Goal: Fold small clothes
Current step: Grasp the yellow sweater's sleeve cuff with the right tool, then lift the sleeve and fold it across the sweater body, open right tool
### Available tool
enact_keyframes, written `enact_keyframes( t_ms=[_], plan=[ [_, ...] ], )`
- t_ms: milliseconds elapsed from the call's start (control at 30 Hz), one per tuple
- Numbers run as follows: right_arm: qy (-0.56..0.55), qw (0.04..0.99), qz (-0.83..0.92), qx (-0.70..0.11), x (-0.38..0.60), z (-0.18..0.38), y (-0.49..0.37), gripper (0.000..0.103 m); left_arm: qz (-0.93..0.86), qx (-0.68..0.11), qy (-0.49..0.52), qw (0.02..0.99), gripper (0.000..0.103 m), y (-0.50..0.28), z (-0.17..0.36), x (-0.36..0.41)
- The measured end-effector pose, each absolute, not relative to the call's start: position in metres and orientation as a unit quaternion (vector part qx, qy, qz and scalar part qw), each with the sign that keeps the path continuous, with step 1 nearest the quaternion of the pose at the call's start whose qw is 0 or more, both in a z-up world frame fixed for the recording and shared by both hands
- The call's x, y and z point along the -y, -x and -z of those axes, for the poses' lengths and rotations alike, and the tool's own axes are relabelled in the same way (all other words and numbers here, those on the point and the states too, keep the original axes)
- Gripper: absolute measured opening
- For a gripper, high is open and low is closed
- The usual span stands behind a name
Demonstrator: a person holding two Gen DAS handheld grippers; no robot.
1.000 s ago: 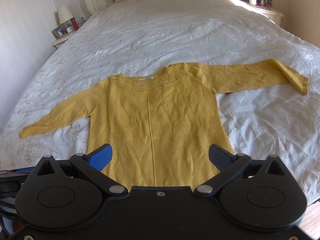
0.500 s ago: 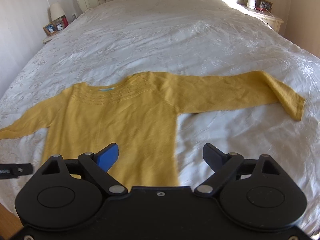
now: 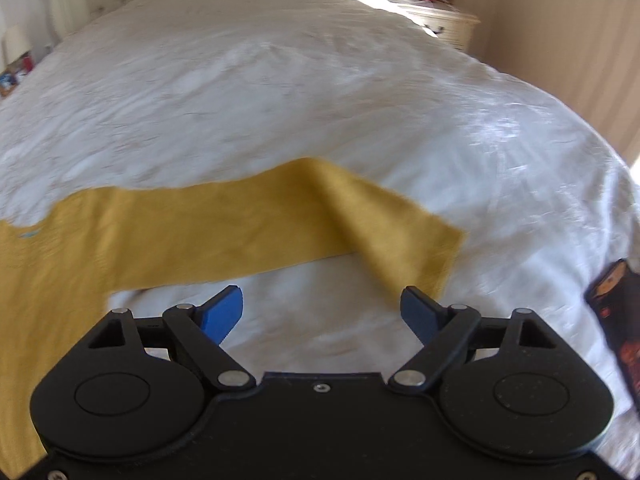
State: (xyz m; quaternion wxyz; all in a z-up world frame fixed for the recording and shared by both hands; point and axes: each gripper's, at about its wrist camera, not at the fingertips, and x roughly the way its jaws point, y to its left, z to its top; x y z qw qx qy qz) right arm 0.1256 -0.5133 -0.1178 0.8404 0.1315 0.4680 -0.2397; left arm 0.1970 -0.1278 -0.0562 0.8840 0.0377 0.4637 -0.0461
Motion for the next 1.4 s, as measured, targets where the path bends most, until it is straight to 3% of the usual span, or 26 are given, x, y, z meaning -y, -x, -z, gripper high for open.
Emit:
enact_keyframes(
  t_ms=[67, 200, 333, 433, 467, 500, 900, 1133, 1400],
  plan=[
    [-0.137, 0.833, 0.249, -0.475, 0.534, 0.125, -0.126, 0.086, 0.048, -0.466, -0.029, 0.883, 0.065, -0.198, 0.057, 0.131],
    [-0.175, 0.815, 0.249, -0.493, 0.571, 0.145, -0.13, 0.068, 0.044, -0.478, -0.021, 0.877, 0.065, -0.2, 0.06, 0.136],
    [-0.238, 0.801, 0.254, -0.488, 0.601, 0.164, -0.128, 0.062, 0.039, -0.493, -0.013, 0.869, 0.065, -0.202, 0.061, 0.135],
    [-0.278, 0.797, 0.254, -0.472, 0.611, 0.169, -0.126, 0.044, 0.035, -0.493, -0.014, 0.869, 0.065, -0.202, 0.059, 0.133],
    [-0.289, 0.797, 0.251, -0.468, 0.614, 0.169, -0.125, 0.025, 0.034, -0.491, -0.014, 0.87, 0.065, -0.202, 0.058, 0.132],
    [-0.304, 0.796, 0.243, -0.463, 0.617, 0.168, -0.124, 0.014, 0.032, -0.49, -0.014, 0.871, 0.065, -0.202, 0.058, 0.131],
    [-0.288, 0.852, 0.181, -0.399, 0.571, 0.081, -0.166, 0.013, 0.071, -0.491, -0.025, 0.868, 0.065, -0.219, 0.064, 0.108],
    [-0.272, 0.882, 0.114, -0.367, 0.48, 0.025, -0.228, 0.013, 0.11, -0.483, -0.033, 0.868, 0.065, -0.237, 0.068, 0.071],
    [-0.285, 0.885, 0.014, -0.367, 0.345, 0.024, -0.31, 0.013, 0.115, -0.482, -0.032, 0.868, 0.065, -0.261, 0.076, 0.002]
  ],
)
